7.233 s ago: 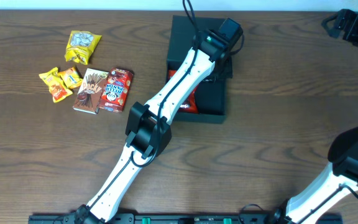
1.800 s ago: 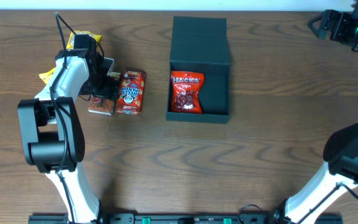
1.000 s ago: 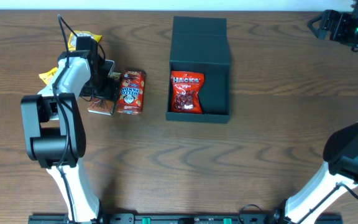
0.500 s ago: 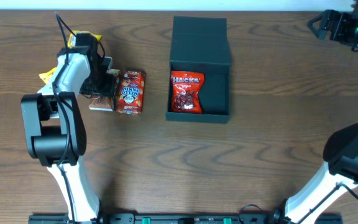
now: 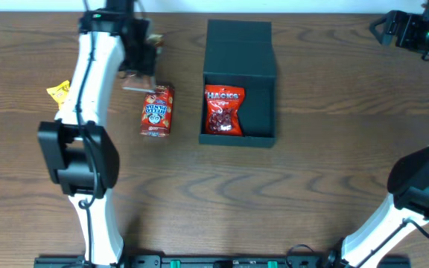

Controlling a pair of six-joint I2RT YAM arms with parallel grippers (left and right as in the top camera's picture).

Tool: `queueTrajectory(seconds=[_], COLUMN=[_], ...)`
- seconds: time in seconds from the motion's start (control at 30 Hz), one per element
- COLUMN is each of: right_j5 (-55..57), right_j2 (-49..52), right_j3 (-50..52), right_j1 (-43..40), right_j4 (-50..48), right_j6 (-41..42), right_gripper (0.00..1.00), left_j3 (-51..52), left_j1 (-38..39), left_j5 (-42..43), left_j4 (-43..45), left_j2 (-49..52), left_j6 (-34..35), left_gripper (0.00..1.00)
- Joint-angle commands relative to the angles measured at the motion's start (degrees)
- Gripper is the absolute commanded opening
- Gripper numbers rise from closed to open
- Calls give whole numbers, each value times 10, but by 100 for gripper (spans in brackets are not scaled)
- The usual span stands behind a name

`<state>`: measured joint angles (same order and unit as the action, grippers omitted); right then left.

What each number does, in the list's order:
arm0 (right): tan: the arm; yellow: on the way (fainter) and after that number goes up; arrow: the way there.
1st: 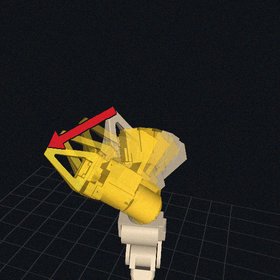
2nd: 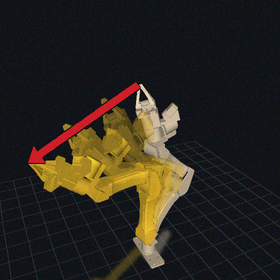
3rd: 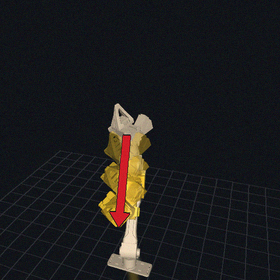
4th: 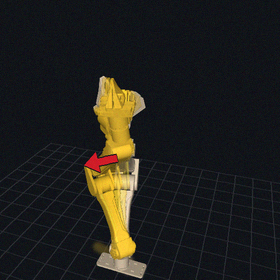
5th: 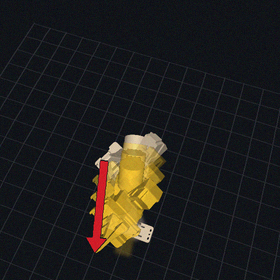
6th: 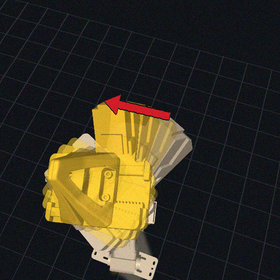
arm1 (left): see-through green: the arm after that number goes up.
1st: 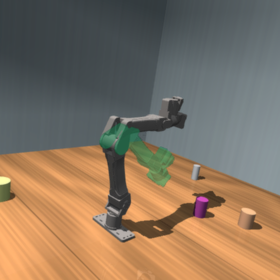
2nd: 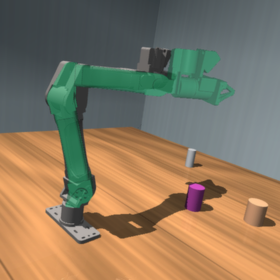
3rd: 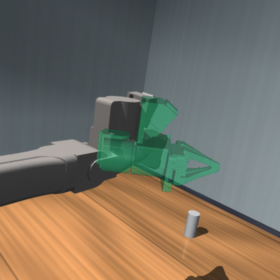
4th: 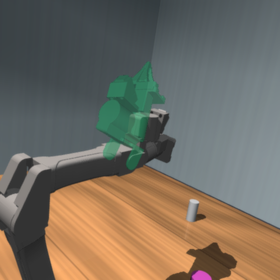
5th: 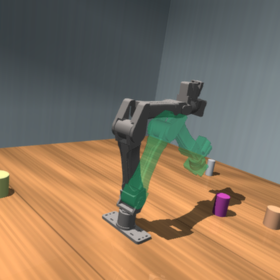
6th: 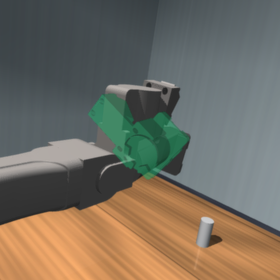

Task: Pack container
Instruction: 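Carry the Pocky box right, lower into green box, release, retract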

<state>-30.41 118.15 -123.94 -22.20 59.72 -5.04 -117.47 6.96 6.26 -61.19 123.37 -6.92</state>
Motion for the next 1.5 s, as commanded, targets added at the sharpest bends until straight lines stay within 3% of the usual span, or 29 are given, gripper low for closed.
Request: queueTrajectory(seconds=[0.0,0.17,0.37,0.63,0.8,0.9,0.97,1.2,1.27,1.3,1.33,1.4,1.47], right_j5=[29,71,71,70,61,62,62,62,61,61,60,59,59], right_j2=[-2,-2,-2,-2,-2,-2,-2,-2,-2,-2,-2,-2,-2], right_j3=[1,1,1,1,1,1,1,1,1,1,1,1,2], right_j1=[5,3,-5,-34,-48,-49,-49,-46,-43,-39,-34,-13,14], right_j4=[-2,-3,-12,-11,-3,-3,-1,8,13,17,20,25,27], right_j6=[3,2,3,3,3,9,12,11,11,12,11,11,11], right_gripper=[99,99,99,99,99,99,99,99,88,69,43,12,2], left_j3=[-12,-12,-12,-12,-12,-12,-12,-17,-17,-17,-17,-17,-17], left_j1=[58,159,250,313,314,314,314,301,290,280,269,238,203], left_j5=[13,12,13,42,44,76,87,65,17,-21,-53,-104,-119], left_j4=[3,36,62,80,81,80,77,74,72,68,65,57,52], left_j2=[2,3,30,88,95,95,95,66,44,29,15,-13,-31], left_j6=[54,155,229,336,355,355,354,328,326,326,326,326,325], left_gripper=[58,60,62,58,59,75,81,82,82,82,82,80,80])
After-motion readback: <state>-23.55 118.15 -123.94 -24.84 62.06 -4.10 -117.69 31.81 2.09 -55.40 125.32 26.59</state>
